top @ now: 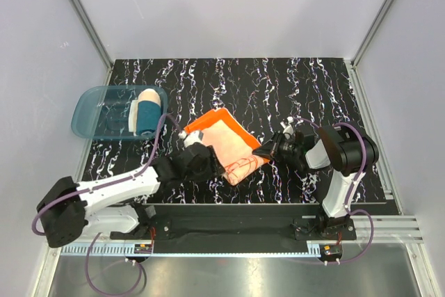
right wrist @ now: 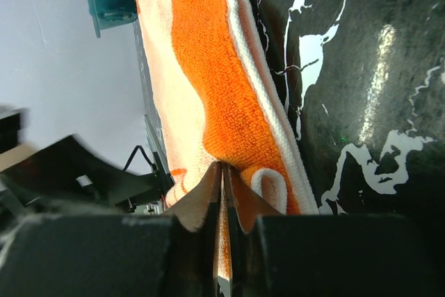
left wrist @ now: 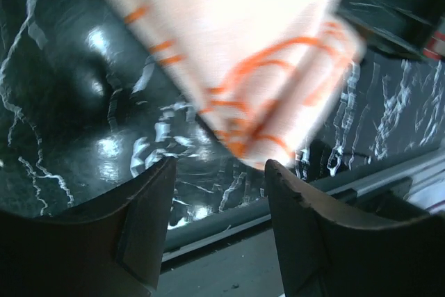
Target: Roll the towels
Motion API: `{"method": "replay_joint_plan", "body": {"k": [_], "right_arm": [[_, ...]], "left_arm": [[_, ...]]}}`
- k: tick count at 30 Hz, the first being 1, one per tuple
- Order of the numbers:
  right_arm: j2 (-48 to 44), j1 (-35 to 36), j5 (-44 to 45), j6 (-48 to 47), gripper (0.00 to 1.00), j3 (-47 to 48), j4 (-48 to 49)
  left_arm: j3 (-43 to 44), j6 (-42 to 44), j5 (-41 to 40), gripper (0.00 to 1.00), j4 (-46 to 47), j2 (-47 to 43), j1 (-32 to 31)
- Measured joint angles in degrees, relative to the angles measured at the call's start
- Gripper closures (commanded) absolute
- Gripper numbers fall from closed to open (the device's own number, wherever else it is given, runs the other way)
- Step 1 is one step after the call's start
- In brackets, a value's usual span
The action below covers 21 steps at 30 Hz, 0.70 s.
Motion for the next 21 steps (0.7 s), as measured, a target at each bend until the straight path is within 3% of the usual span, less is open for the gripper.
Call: {"method": "replay_joint_plan", "body": {"k": [6,10,15,21], "right_arm": [[0.22,0.11,-0.02,-0.13,0.9,0.11,0.02],[0.37,0.17,-0.02,-0.15,0.9,0.28,0.0],[0.94,0.22,-0.07,-0.15,0.91,0.76,0.02],[1.44,0.22,-0.11,-0.15,0.92,1.36,0.0]], "left_arm": [[16.5,19.43,-13.77,0.42,-7.26,0.83,-11.13],[23.85,32.26,-16.98,0.42,-5.95,8.87,-16.17],[27.06,42.16,-16.96,0.42,-4.48,19.47,-18.36],[28.2,46.84,-16.87,0.42,-4.17,26.75,-18.4]]}}
